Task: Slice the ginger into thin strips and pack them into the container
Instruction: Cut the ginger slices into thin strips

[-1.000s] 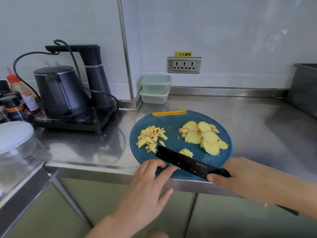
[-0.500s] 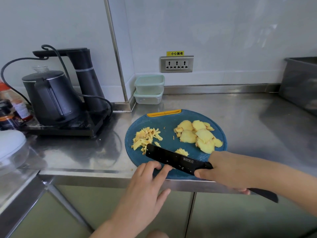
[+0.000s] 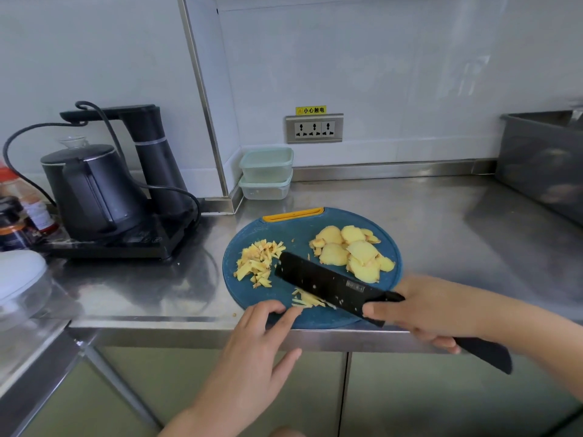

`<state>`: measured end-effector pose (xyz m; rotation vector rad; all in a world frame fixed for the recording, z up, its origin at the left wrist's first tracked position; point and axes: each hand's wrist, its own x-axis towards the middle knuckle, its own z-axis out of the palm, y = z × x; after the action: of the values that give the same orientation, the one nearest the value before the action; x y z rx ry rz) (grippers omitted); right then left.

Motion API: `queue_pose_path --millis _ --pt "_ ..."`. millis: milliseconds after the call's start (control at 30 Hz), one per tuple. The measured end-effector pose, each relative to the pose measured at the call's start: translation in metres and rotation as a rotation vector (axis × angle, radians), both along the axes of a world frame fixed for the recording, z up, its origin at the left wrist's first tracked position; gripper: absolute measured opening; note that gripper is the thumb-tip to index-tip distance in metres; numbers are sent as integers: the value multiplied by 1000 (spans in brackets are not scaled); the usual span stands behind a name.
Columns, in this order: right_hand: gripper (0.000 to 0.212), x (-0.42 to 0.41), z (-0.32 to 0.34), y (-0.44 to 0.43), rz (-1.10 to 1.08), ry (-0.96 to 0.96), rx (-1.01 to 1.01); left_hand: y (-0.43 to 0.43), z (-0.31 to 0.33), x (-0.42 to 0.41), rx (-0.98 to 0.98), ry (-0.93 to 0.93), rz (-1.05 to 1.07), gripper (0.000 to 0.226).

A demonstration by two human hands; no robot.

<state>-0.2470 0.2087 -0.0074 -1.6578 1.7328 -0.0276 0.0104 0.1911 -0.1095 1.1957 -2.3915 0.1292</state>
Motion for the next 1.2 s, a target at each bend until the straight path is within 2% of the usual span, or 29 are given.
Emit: queue_pose_path --millis 100,300,367,467,533,633,833,1000,1200 --pt "45 -8 8 -4 -62 -67 -125 3 0 2 26 63 3 51" --pt "50 -23 -3 -23 -98 202 -465 -7 12 -14 -21 250 48 44" --pt "49 -26 -11 -26 -92 273 -545 -14 17 -22 -33 260 25 34" --pt "50 -30 -24 -28 -93 348 -637 -23 22 -30 -40 265 11 6" --pt "50 -30 -33 -29 -75 359 -667 -26 23 -28 -31 265 -1 6" --pt "52 -30 -38 -31 -45 388 -700 -25 20 -19 -9 206 -37 21" --pt "49 -24 -39 -29 0 429 -736 -23 19 -15 -12 119 -92 22" --pt "46 -30 -60 -32 115 602 -1027 -25 22 -15 -64 -22 -88 24" --pt "43 -36 -77 -35 68 608 -1093 -18 24 -14 -51 -140 -97 31"
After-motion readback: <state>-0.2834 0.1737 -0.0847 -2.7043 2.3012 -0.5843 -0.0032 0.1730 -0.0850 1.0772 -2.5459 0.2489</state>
